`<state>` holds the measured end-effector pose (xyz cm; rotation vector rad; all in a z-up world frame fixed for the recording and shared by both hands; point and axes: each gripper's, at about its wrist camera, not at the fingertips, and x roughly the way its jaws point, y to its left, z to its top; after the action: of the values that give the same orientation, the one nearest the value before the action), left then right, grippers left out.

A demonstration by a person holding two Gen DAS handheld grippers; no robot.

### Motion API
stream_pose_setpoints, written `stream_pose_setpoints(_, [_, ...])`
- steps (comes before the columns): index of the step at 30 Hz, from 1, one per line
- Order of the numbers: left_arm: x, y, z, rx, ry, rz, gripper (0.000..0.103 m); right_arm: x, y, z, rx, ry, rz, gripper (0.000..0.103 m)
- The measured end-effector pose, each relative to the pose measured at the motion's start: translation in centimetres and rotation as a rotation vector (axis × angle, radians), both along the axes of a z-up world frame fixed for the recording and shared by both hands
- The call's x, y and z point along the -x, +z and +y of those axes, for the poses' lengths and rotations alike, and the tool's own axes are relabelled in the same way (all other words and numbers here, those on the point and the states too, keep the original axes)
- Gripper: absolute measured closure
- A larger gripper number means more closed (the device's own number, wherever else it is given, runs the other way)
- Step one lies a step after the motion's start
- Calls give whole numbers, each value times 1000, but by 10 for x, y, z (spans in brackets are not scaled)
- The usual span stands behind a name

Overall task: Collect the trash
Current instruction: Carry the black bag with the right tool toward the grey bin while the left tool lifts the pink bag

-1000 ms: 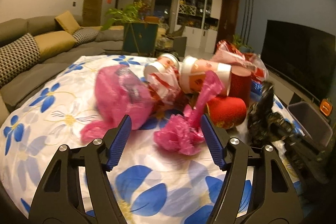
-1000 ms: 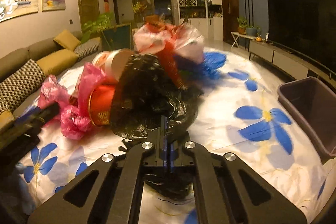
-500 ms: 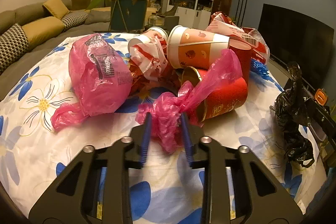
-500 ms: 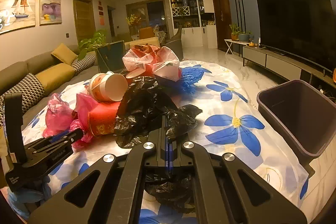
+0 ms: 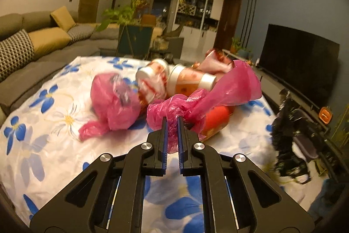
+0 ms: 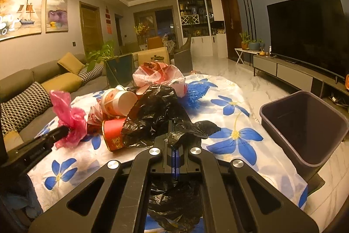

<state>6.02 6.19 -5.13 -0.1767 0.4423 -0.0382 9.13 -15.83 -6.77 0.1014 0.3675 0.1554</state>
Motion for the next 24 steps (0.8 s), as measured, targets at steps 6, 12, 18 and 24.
stream_pose_setpoints(6, [-1, 16, -22, -7, -48, -26, 96, 11, 9, -8, 8, -11, -22, 102])
stream_pose_setpoints(12, [-6, 23, -52, -20, -109, -37, 96, 16, 18, -23, 15, -39, -43, 102])
stream_pose_setpoints(18, [-14, 32, -80, -35, -157, -57, 96, 20, 26, -41, 17, -72, -68, 102])
stream_pose_setpoints(24, [-27, 42, -114, -44, -209, -76, 96, 19, 34, -66, 27, -136, -93, 102])
